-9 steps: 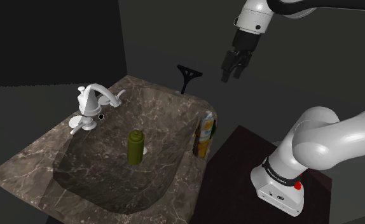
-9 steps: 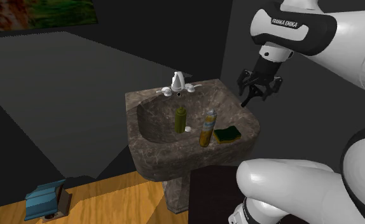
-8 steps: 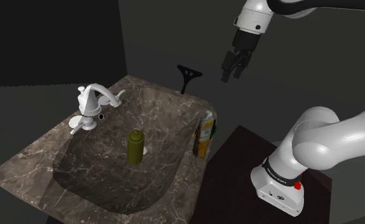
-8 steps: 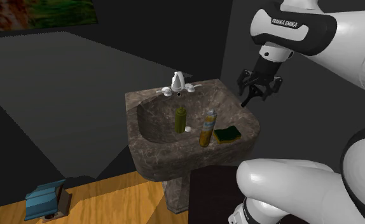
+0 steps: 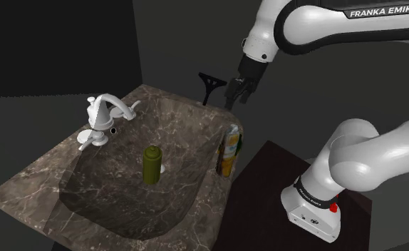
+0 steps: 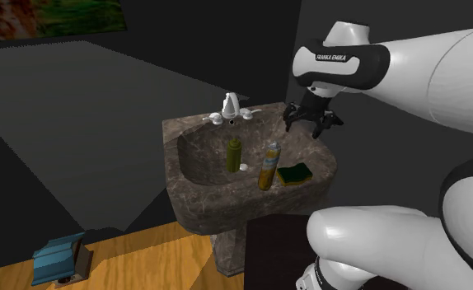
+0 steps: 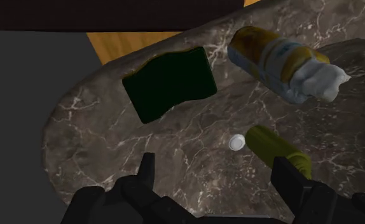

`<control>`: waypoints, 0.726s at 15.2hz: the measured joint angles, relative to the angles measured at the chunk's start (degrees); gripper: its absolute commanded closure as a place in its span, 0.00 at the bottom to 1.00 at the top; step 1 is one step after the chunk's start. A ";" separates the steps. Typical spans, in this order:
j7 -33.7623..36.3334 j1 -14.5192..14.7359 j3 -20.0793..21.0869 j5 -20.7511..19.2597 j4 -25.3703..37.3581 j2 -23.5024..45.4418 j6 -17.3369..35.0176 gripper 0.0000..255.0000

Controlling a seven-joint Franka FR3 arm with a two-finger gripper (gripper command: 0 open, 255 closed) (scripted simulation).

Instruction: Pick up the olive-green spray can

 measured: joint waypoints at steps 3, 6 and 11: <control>1.49 1.69 2.94 1.97 -1.58 4.03 8.18 0.00; 3.24 3.28 5.95 3.60 -2.76 7.61 15.70 0.00; 5.71 4.80 10.45 4.72 -2.34 16.34 28.33 0.00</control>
